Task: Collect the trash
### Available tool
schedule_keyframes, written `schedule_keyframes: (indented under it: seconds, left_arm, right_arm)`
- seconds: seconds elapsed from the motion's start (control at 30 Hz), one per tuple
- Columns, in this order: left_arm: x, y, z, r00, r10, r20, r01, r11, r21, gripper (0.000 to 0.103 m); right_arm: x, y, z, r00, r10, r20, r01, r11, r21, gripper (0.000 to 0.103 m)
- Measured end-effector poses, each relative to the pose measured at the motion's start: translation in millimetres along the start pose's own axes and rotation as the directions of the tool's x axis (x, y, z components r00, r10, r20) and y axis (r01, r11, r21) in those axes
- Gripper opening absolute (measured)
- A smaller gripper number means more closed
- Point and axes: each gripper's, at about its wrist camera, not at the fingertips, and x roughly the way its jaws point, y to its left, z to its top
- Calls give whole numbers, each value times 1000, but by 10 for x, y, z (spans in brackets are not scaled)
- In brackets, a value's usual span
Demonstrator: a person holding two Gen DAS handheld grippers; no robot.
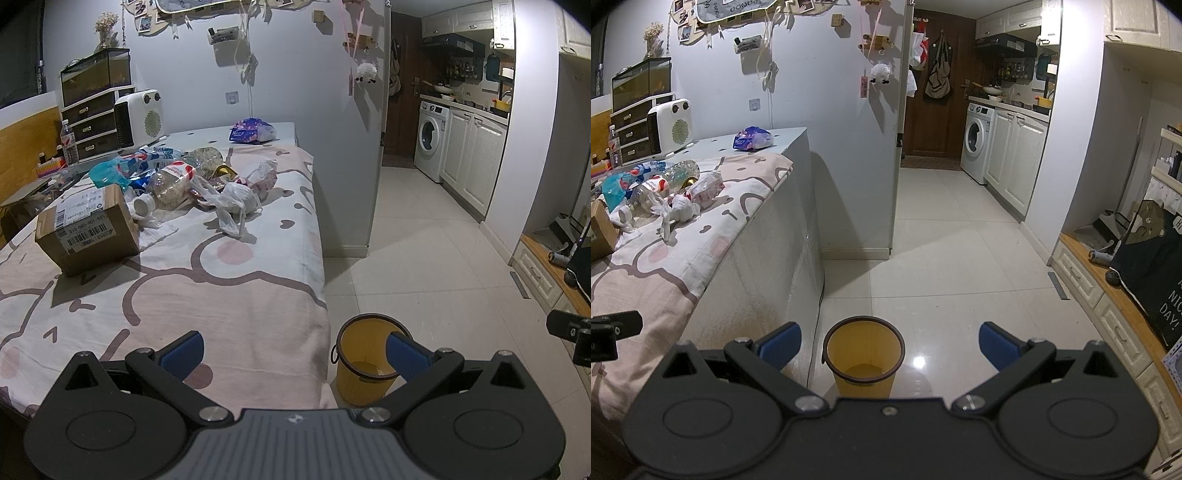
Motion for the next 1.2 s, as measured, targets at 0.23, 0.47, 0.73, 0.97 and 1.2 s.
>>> schedule_keyframes:
  seconds: [0.23,0.47,0.73,0.97,1.2]
  left_arm:
    - [-11,2,22,1000,0,2,0,1000,-3,103]
    - [-13,11,25,1000,-1,3,1,1000,-4,103]
    - [-14,11,28,1000,-1,3,1,1000,-4,103]
    - [-81,11,25,1000,0,5,0,1000,-6,103]
    - [-89,13,28,1000,0,6,0,1000,-7,103]
  right_arm:
    - [0,-3,-1,1000,1,-2,-1,1000,-3,103]
    - [0,0,1,1000,0,-3,0,1000,-3,103]
    - [-1,1,3,1000,-1,-2,1,1000,-3,103]
    - [-4,3,6,1000,-1,-3,1,1000,-4,103]
    - [-5,0,6,1000,-2,-3,2,1000,-5,103]
